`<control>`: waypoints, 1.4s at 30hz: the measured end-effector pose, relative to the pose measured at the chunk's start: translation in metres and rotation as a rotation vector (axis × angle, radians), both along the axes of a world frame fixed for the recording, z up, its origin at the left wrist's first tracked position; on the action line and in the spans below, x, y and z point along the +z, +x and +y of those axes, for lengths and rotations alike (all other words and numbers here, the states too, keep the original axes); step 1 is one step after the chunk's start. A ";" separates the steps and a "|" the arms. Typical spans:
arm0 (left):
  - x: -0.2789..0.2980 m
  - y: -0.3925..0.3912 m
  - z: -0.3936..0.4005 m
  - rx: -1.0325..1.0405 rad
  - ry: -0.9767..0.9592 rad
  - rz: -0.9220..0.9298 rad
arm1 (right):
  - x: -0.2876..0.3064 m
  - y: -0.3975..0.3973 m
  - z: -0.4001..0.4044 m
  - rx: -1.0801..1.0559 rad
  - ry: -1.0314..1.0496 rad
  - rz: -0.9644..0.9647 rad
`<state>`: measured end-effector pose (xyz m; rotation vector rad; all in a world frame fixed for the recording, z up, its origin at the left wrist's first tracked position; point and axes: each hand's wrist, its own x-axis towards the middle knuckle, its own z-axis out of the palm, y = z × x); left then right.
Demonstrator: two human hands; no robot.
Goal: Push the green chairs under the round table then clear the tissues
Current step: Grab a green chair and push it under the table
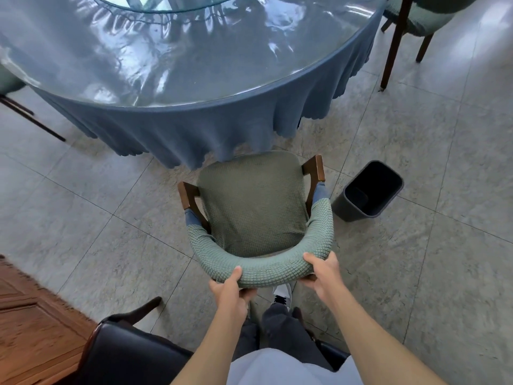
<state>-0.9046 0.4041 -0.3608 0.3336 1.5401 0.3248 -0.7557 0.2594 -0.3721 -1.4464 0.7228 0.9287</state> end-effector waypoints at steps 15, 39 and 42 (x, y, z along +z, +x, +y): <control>0.002 0.017 0.005 0.022 0.084 0.064 | 0.006 0.013 0.009 0.030 0.003 -0.047; -0.001 0.106 0.119 0.012 0.077 0.024 | 0.008 0.104 0.125 0.073 -0.036 -0.074; -0.002 0.115 0.140 0.002 0.078 0.007 | 0.008 0.114 0.145 0.069 -0.047 -0.075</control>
